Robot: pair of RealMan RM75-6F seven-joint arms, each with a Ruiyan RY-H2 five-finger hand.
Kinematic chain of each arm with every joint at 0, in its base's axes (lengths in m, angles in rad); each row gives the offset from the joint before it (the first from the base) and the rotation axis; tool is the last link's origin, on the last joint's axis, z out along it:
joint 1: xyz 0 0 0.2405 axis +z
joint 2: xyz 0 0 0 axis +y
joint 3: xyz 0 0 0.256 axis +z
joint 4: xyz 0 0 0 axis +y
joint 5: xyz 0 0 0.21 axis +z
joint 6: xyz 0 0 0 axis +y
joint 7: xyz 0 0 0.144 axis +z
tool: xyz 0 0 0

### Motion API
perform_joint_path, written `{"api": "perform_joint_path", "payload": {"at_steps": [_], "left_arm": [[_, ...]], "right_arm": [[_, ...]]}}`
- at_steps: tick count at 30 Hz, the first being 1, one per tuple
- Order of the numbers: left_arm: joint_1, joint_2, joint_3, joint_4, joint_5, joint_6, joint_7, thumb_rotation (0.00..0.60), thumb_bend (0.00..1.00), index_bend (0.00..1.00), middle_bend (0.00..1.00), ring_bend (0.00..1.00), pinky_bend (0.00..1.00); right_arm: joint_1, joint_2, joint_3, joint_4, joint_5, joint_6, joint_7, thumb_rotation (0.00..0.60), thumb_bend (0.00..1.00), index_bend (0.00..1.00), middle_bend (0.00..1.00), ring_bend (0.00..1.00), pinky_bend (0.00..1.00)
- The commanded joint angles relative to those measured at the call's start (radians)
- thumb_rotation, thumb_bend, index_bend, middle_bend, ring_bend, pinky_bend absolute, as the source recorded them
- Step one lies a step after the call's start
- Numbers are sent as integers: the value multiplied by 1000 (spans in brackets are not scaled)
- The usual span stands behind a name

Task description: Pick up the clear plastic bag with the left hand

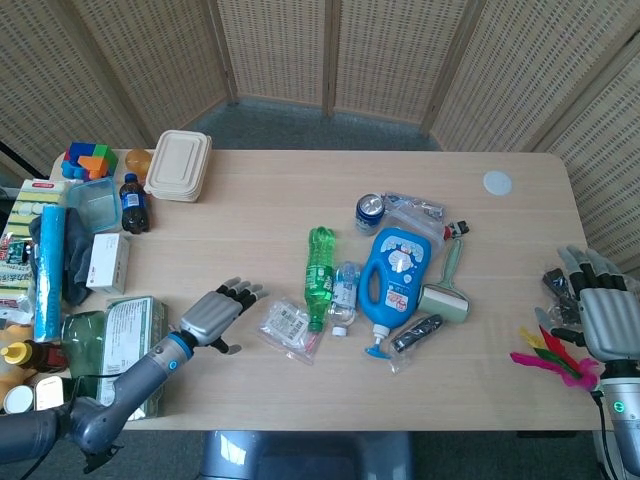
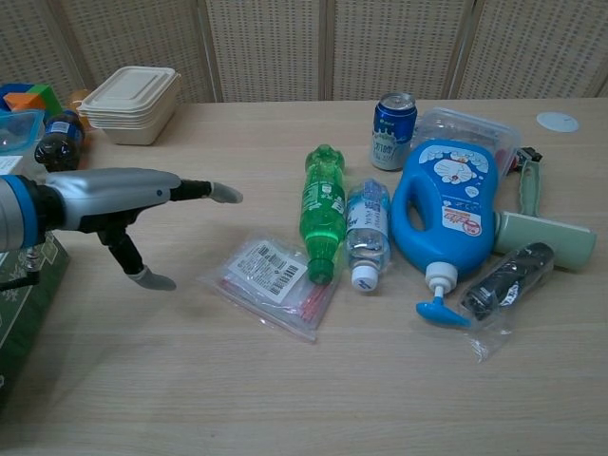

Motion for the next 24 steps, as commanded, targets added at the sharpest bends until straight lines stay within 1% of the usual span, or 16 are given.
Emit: {"api": "perform_joint_path", "payload": {"at_steps": [1,10,18,21,24], "left_arm": [[-34,-62,0,61,-14,-17,21,600,248,0,0,0,0],[-77,-172,-7,165,-38,-30,19,600,247,0,0,0,0],[-104,-220,4,219,-53,-64,7,600,247,4,0,0,0],[-112,-239,7,236,-54,-70,1,600,248,40,0,0,0],[-115,-256,7,254,-49,-63,-5,600,247,112,22,0,0]], "right_arm": [[-2,2,-1,3,-5,-1,7,416,320,0,0,0,0],[-11,10,3,5,-5,5,30,416,322,0,0,0,0],[-20,17,4,-2,-6,11,44,414,321,0,0,0,0],[-23,18,4,-5,-6,13,44,417,319,0,0,0,0],[-26,19,3,-6,-5,13,48,415,321,0,0,0,0]]}}
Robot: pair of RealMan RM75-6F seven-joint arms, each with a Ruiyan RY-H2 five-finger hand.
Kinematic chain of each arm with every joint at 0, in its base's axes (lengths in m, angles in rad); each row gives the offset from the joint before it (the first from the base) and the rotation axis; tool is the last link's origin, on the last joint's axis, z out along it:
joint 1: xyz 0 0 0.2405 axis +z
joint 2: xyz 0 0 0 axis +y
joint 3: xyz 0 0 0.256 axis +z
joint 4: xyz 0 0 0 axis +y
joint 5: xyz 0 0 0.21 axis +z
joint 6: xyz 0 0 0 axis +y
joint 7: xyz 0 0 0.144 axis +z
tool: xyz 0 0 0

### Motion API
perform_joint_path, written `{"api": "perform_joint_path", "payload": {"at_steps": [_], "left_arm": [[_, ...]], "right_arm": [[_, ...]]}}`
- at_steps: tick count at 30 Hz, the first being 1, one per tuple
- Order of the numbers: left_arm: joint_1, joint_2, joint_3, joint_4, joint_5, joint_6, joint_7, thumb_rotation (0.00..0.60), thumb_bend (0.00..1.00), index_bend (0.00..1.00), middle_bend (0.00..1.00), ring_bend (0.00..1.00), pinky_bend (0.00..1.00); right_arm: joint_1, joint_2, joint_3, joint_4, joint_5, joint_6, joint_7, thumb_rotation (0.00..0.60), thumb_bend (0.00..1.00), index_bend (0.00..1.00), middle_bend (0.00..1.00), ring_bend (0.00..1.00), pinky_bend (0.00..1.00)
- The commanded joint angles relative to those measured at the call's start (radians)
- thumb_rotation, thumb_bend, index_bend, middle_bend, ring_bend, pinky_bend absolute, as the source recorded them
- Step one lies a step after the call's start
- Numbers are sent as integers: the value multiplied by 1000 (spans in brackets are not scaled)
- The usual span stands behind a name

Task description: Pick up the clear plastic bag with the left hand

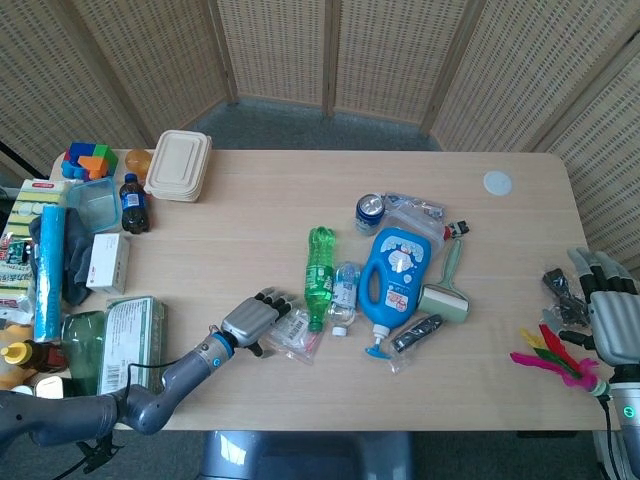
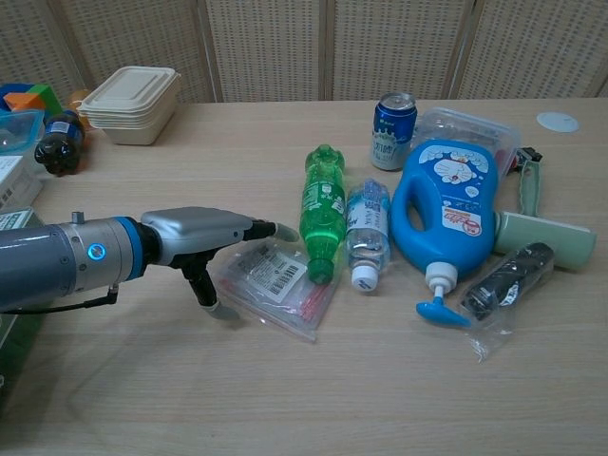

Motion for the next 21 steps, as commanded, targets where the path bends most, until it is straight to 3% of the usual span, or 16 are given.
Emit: {"api": "perform_joint_path", "payload": {"at_steps": [1,5,11,15,21], "left_arm": [[-3,-16,0,17,2,6,-8,600,246,129,34,0,0],[-1,-33,-9,33,11,26,-31,600,246,230,136,16,0],[7,-53,-10,64,31,54,-52,600,253,411,333,207,0],[8,-66,-7,83,34,51,-66,600,334,499,406,293,11],[24,-71,-25,90,44,102,-83,600,463,625,539,430,150]], "right_arm": [[-2,1,0,-1,0,2,3,415,322,0,0,0,0],[-5,5,1,-5,-1,5,4,418,321,0,0,0,0],[-10,8,3,-9,0,6,17,420,321,0,0,0,0],[-12,9,4,-8,-1,7,27,413,321,0,0,0,0],[-12,12,8,-10,-2,7,30,415,320,0,0,0,0]]}}
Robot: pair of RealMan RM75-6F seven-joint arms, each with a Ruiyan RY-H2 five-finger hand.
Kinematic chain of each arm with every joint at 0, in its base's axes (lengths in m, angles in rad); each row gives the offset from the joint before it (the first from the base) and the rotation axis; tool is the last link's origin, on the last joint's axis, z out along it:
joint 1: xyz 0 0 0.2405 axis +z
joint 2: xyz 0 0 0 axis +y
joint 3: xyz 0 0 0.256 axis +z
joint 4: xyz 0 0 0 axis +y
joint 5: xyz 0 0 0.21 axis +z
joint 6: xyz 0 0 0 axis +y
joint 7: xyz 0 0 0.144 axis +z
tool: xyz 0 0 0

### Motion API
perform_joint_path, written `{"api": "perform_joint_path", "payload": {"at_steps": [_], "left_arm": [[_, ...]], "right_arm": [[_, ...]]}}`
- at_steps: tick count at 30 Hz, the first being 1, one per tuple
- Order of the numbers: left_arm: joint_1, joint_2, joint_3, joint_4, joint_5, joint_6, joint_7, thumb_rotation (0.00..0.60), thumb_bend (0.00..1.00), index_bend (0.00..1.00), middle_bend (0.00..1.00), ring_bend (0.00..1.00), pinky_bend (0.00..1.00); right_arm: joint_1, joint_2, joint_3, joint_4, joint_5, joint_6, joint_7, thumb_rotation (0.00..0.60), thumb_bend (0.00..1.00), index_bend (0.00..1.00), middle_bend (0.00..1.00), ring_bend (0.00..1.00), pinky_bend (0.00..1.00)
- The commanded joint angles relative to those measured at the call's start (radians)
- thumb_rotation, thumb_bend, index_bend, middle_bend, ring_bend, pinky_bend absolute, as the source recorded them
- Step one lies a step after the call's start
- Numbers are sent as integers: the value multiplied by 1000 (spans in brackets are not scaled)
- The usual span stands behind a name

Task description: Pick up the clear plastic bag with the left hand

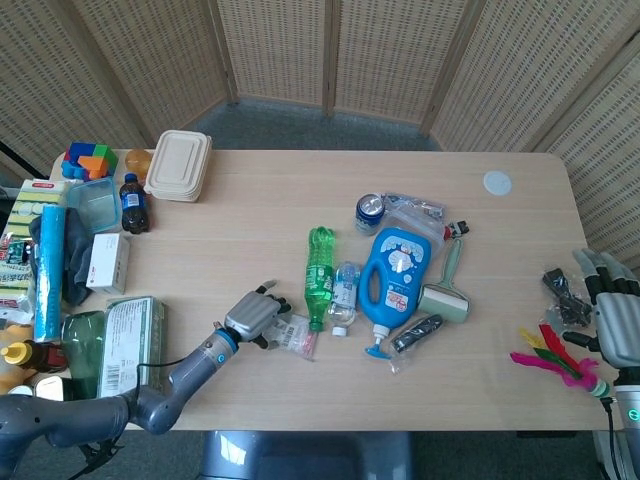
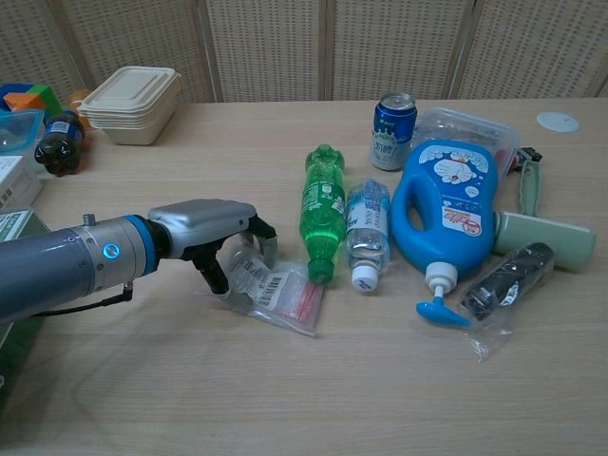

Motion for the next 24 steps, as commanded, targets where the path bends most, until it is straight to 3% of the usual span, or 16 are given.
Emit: {"api": "perform_joint_path", "payload": {"at_steps": [1,12,16,24], "left_arm": [[12,10,-16,-12,8,28,-25,600,463,632,546,438,158],[60,123,-74,-120,61,146,-131,600,437,616,544,440,166],[72,170,-119,-175,106,220,-191,600,435,609,541,433,163],[40,258,-224,-259,134,270,-235,600,431,602,532,427,154]], "right_arm": [[1,1,2,-1,0,0,-1,417,320,0,0,0,0],[8,-13,4,5,-1,-12,4,417,321,0,0,0,0],[7,-20,1,6,-6,-11,5,414,322,0,0,0,0],[-2,-29,-4,5,-9,-3,9,417,320,0,0,0,0]]}}
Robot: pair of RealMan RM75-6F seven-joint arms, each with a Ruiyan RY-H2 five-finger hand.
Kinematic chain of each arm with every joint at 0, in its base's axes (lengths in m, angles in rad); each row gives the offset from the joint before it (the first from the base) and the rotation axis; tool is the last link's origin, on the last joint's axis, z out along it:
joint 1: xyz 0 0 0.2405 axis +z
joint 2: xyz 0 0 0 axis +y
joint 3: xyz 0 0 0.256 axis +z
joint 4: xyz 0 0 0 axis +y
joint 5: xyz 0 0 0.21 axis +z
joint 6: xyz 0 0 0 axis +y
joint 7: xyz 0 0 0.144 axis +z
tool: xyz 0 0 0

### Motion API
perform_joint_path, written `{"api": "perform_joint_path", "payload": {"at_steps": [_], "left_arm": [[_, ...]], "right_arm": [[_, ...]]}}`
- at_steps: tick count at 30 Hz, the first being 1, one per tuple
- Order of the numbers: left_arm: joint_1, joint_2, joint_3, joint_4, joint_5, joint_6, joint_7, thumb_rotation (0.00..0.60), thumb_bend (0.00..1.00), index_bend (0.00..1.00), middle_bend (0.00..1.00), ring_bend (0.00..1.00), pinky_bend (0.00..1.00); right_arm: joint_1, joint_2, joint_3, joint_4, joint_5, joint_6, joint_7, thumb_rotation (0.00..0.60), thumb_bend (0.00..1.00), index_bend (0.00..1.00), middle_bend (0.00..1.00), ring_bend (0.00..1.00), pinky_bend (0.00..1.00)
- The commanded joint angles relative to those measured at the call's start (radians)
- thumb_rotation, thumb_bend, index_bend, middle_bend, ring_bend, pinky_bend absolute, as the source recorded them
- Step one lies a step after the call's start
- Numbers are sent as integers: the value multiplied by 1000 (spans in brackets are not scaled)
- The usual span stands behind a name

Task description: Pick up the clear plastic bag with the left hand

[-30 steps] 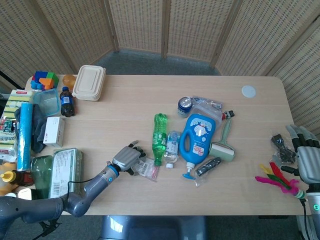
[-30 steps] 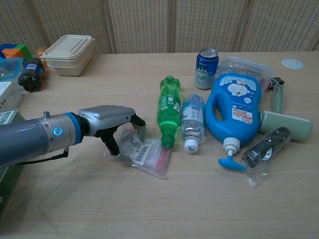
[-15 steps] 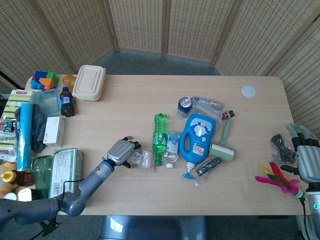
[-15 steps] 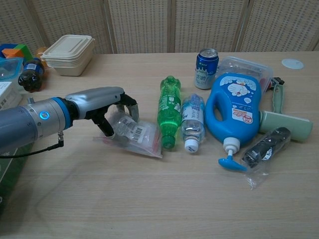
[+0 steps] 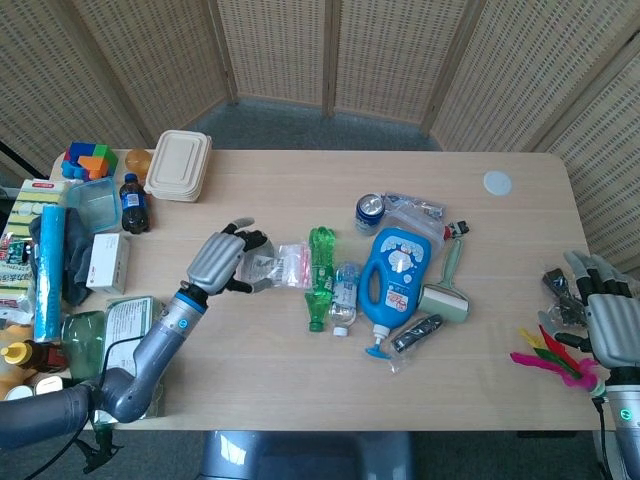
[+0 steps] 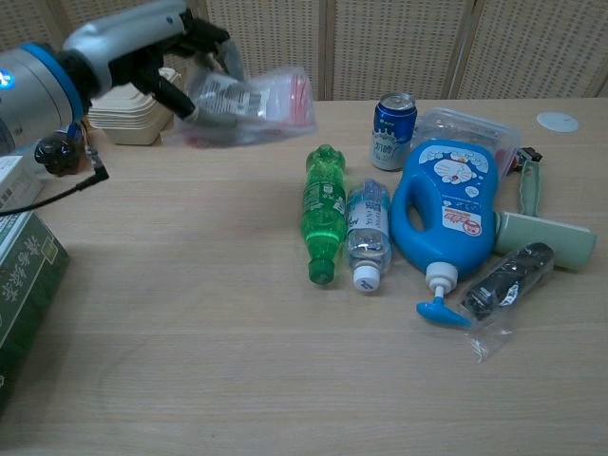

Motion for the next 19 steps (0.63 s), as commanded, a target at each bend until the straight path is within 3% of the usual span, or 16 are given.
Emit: {"api": "perform_joint_path", "payload": {"at_steps": [1,10,19], "left_arm": [[-22,25,-47,-29,10,26,-3,600,430,600,531,426,152],[-80,84,-177,-95,-22,49,-54,600,421,592,521,418,143],[-116,127,-200,-130,-65,36,-16,600,413,591,521,418,137]], "right_arm": [[-3,-1,-1,-1,-1,5,0,418,320,0,0,0,0],[-18,-6,-7,-5,-7,20,3,415,321,0,0,0,0],[-23,-7,-6,-6,-11,27,6,419,322,0,0,0,0]]}}
